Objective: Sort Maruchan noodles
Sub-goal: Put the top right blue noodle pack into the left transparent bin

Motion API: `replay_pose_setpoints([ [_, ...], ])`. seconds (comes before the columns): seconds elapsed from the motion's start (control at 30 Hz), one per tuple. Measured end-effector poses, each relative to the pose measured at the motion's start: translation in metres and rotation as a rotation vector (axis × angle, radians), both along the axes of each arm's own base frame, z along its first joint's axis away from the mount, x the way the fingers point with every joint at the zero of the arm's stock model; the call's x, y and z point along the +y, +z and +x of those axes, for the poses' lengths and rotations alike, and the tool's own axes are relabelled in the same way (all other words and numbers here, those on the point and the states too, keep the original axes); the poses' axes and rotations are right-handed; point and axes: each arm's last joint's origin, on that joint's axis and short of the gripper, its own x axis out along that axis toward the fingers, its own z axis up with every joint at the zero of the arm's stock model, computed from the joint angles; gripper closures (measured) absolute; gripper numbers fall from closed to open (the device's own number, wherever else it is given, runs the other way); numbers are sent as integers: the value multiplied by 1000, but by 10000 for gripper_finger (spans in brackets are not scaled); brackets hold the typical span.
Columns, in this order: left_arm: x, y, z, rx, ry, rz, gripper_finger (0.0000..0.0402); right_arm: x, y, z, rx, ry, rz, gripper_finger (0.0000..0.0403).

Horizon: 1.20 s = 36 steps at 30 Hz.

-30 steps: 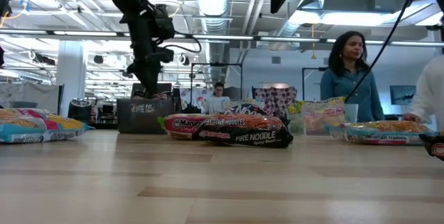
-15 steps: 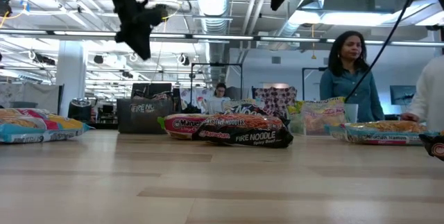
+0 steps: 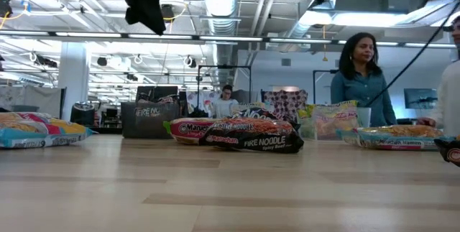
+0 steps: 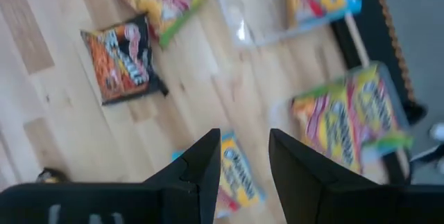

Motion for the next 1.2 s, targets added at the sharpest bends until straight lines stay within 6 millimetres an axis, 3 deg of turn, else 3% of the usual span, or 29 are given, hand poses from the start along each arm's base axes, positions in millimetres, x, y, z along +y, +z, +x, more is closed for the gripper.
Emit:
replay_pose_setpoints([
  [0.3,-20,0,10,-12,-61,-29,304,22,-16,-45,-5,-165,86,255],
  [0.57,-31,0,14,-9,-112,-27,304,44,-41,-70,38,-239,147,255],
  [0.97,-34,-3,12,38,-135,-34,304,67,-102,-69,241,-277,203,190],
  [1.2,-35,-5,10,61,-136,-44,304,77,-145,-62,245,-265,238,173],
])
